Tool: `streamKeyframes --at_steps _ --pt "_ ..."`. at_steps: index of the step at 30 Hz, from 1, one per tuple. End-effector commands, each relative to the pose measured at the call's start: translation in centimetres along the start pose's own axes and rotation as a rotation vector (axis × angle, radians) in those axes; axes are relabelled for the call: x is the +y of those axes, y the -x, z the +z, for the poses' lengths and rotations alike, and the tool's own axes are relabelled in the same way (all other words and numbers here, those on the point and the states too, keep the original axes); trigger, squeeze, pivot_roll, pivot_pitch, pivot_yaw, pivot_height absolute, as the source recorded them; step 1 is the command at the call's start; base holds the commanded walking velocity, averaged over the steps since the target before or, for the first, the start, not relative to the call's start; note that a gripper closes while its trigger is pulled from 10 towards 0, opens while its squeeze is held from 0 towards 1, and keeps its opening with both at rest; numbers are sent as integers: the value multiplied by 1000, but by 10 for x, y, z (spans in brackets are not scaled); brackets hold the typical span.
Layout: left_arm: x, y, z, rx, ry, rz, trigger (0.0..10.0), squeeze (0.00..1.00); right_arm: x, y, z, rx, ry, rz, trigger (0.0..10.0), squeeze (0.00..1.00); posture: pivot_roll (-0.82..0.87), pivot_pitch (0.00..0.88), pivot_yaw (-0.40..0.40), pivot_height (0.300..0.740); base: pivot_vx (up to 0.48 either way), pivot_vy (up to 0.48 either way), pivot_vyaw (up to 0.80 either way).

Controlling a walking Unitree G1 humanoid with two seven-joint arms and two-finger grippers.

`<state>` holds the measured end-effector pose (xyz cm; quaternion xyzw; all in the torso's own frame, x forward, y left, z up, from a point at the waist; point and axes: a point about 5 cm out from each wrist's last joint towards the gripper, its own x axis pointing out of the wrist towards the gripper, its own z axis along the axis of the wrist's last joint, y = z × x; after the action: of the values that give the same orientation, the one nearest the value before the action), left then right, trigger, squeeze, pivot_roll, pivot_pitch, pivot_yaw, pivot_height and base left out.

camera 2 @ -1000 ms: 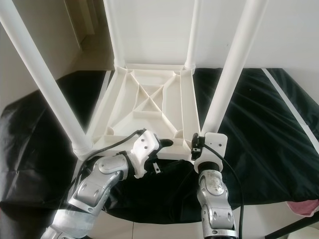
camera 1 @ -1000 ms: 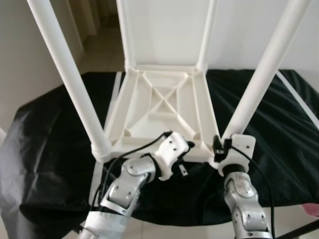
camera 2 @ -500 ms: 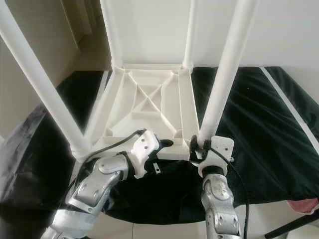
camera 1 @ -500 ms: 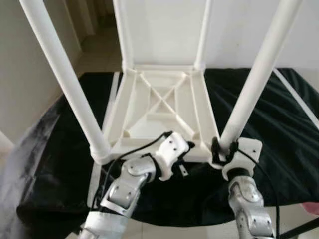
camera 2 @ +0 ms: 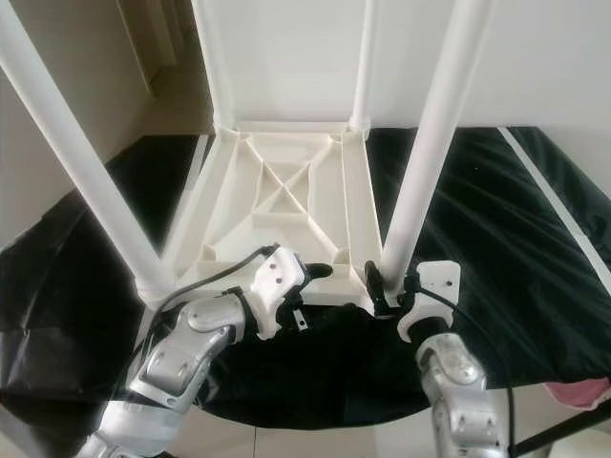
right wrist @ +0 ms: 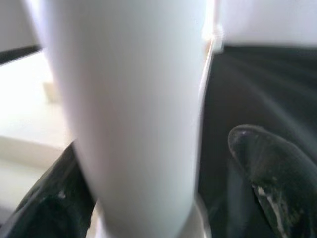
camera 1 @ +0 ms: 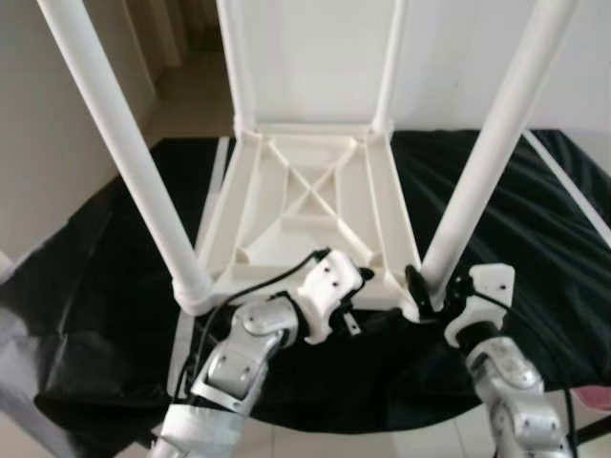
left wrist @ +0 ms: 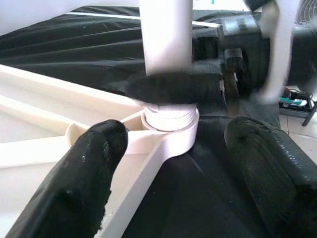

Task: Building children table

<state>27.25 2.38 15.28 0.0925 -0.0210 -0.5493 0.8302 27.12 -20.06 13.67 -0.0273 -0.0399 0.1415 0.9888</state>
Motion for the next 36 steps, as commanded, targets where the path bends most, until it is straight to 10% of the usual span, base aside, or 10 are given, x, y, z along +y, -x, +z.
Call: streamKeyframes --at_steps 1,14,16,18,31,32,33,34,36 --pt "3 -2 -2 13 4 38 10000 0 0 -6 4 0 19 116 10000 0 -91 3 33 740 0 0 0" --pt "7 0 0 14 -6 45 10000 0 4 -19 -1 53 72 324 10000 0 -69 4 29 740 0 0 0" --pt "7 0 1 12 -5 53 10000 0 1 -17 -5 74 84 350 1176 0 -65 5 25 740 0 0 0" --pt "7 0 1 11 -5 54 10000 0 -1 -15 -7 84 86 358 0 0 -64 6 25 740 0 0 0" --pt "3 0 -1 14 2 36 10000 0 -15 -3 -12 137 84 359 0 0 -73 18 38 740 0 0 0" --pt "3 0 -1 14 2 35 10000 0 -15 -2 -12 137 80 352 6000 0 -75 20 39 740 0 0 0" --pt "3 -1 -1 14 2 33 10000 0 -15 -2 -12 135 76 344 6000 0 -77 20 40 740 0 0 0" --pt "2 -1 0 13 4 30 10000 0 -15 -1 -13 132 54 334 10000 0 -79 20 42 740 0 0 0" --pt "2 -2 0 12 5 27 10000 0 -14 -1 -13 130 37 327 10000 0 -83 22 43 740 0 0 0"
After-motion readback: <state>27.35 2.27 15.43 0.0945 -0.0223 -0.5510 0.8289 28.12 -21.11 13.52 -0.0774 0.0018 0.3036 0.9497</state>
